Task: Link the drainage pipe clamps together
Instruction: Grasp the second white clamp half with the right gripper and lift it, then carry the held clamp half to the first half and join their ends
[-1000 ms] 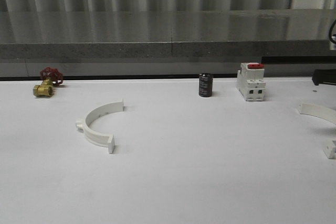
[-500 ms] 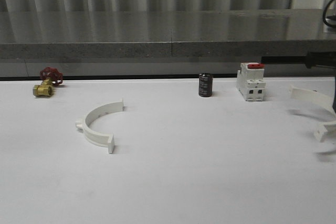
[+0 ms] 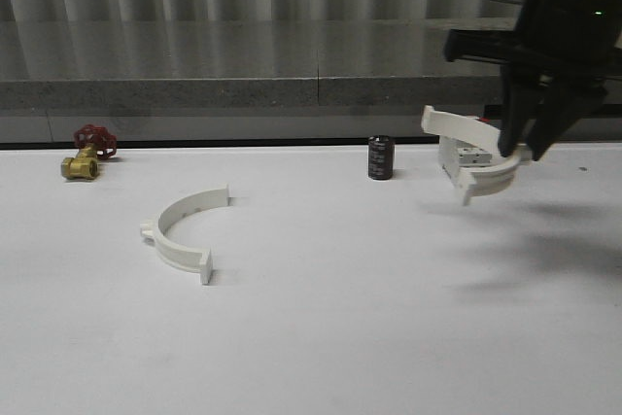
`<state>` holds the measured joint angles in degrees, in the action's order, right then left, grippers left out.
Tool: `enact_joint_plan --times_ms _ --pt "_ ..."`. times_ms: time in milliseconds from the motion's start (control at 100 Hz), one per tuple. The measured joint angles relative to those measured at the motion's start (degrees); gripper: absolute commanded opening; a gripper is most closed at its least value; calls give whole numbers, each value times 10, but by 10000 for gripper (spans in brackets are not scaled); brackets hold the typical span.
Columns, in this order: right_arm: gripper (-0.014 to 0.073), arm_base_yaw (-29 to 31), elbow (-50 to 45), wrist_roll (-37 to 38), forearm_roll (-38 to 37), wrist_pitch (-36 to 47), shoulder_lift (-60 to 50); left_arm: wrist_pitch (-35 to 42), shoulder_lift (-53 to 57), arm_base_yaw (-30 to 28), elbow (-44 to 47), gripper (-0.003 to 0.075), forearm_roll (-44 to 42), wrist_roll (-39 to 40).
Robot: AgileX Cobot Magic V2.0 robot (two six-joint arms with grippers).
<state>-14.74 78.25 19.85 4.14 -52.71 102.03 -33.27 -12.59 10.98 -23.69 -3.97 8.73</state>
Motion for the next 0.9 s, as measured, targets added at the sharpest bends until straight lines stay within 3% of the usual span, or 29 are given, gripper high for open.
enact_joint_plan --times_ms 510,900 --pt "-65 -175 174 190 -103 -75 159 0 0 0 0 -21 0 0" --pt "-65 -215 310 242 -103 -103 272 0 0 0 0 -21 0 0"
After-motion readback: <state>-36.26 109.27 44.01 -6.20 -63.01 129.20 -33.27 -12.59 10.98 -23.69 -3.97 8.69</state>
